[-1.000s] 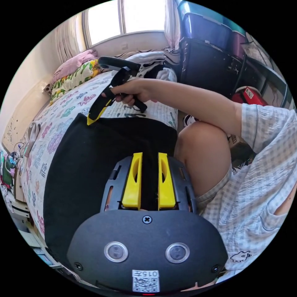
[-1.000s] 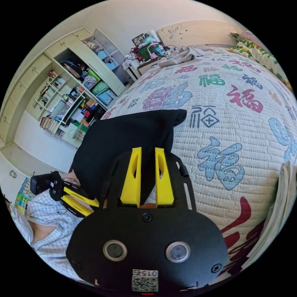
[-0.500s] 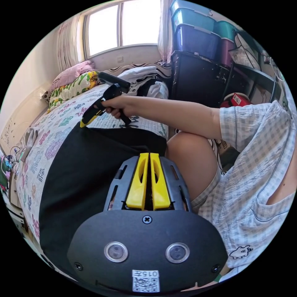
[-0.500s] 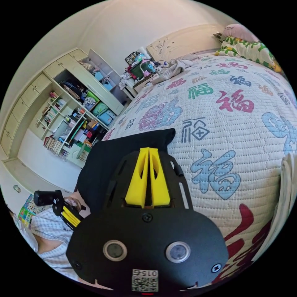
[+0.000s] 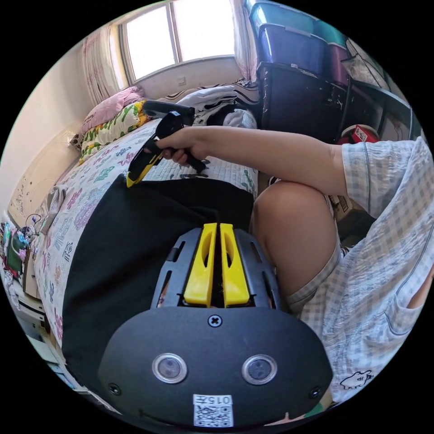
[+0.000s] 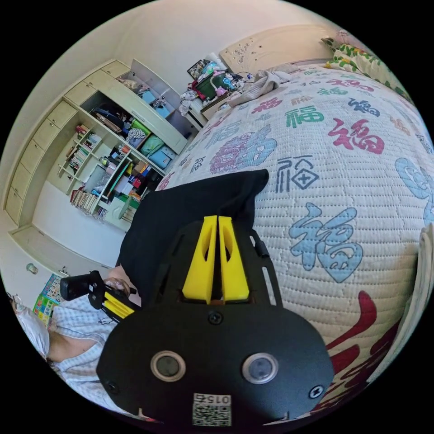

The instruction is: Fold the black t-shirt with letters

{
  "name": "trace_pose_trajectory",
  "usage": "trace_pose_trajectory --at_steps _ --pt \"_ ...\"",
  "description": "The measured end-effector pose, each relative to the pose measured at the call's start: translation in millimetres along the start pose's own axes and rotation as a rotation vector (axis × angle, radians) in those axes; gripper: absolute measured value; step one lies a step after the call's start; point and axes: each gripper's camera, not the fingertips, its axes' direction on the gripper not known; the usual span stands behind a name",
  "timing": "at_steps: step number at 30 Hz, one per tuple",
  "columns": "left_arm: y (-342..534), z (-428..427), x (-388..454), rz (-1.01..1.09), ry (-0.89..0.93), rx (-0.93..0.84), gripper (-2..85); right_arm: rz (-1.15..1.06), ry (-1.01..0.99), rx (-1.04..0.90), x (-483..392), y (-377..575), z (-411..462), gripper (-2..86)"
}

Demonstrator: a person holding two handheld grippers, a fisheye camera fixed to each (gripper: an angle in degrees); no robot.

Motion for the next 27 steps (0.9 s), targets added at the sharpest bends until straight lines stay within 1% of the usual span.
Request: trace_pose_trajectory --at_steps 3,6,7,8,10,12,15,17,18,20,23,27 --pt "4 -12 4 0.012 -0.020 0.043 -0.6 0.012 0.027 0.045 -8 -5 -12 -0.2" --pt "7 -10 6 0.031 -0.023 0.024 -0.7 0.022 0.083 -0.015 -15 -12 -5 0.0" --pt "8 0 4 0.021 -0.004 -0.014 -0.6 0.034 0.092 -0.045 -18 -15 -1 0.5" --pt "12 12 2 0.011 0.002 -0.046 -0.4 0.060 0.084 -0.046 -23 -17 -2 1.0" --pt "20 22 -1 -0.014 0.019 -0.047 -0.2 0.100 0.044 -0.014 -36 -22 -14 2.5" --pt "24 19 -1 -0.018 0.026 -0.049 0.1 0.081 0.019 0.002 -64 -29 -29 4.1" --pt "35 12 2 -0.006 0.012 -0.048 0.4 -0.002 0.066 -0.023 -136 -51 -65 5.4" --pt "50 3 -3 -0.039 0.059 -0.017 0.4 -0.094 0.146 0.014 -212 -67 -103 5.9" --pt "53 0 -5 -0.050 0.076 -0.007 0.4 -0.117 0.157 0.025 -231 -71 -112 6.0" --pt "72 -18 -17 -0.114 0.124 0.057 0.4 -0.208 0.183 0.081 -303 -79 -144 6.6" --pt "103 -48 -42 -0.217 0.138 0.152 0.4 -0.282 0.218 0.144 -371 -83 -170 7.1" --pt "152 -94 -74 -0.331 0.097 0.253 0.4 -0.326 0.193 0.149 -420 -93 -184 7.7"
